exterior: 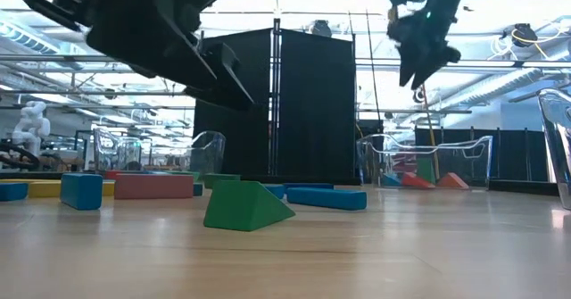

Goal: Sort blocks by size
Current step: Put the green triangular block into the top right transparent bin

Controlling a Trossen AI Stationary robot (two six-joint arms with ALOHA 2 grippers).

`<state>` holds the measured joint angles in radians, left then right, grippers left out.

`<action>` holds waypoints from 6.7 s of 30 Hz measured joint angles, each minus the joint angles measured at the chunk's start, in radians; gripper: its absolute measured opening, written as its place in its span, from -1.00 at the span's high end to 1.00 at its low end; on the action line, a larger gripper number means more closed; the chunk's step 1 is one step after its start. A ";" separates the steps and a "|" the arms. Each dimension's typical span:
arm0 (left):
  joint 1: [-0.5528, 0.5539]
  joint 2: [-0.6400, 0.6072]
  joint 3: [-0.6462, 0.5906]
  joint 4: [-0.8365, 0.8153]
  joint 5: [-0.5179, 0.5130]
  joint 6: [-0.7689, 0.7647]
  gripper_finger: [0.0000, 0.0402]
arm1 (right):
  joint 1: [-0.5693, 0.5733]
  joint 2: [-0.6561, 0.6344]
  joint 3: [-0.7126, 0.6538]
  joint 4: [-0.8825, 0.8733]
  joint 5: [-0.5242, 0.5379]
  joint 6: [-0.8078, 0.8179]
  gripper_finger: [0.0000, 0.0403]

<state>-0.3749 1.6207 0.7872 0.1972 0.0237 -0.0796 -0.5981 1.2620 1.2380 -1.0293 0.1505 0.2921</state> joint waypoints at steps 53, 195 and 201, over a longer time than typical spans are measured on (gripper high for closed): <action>-0.084 0.115 -0.003 0.010 -0.108 -0.414 -0.37 | 0.918 0.671 -0.106 0.981 -0.362 -0.072 1.00; -0.061 0.103 -0.004 -0.091 -0.494 -0.389 0.34 | 0.932 0.573 0.055 0.611 0.217 0.002 0.65; -0.061 0.103 -0.003 -0.049 -0.487 -0.329 0.34 | 0.932 0.563 0.055 0.604 0.215 -0.005 0.46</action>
<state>-0.4358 1.7241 0.7837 0.1486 -0.4632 -0.4087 0.3340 1.8248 1.2926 -0.4252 0.3654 0.2871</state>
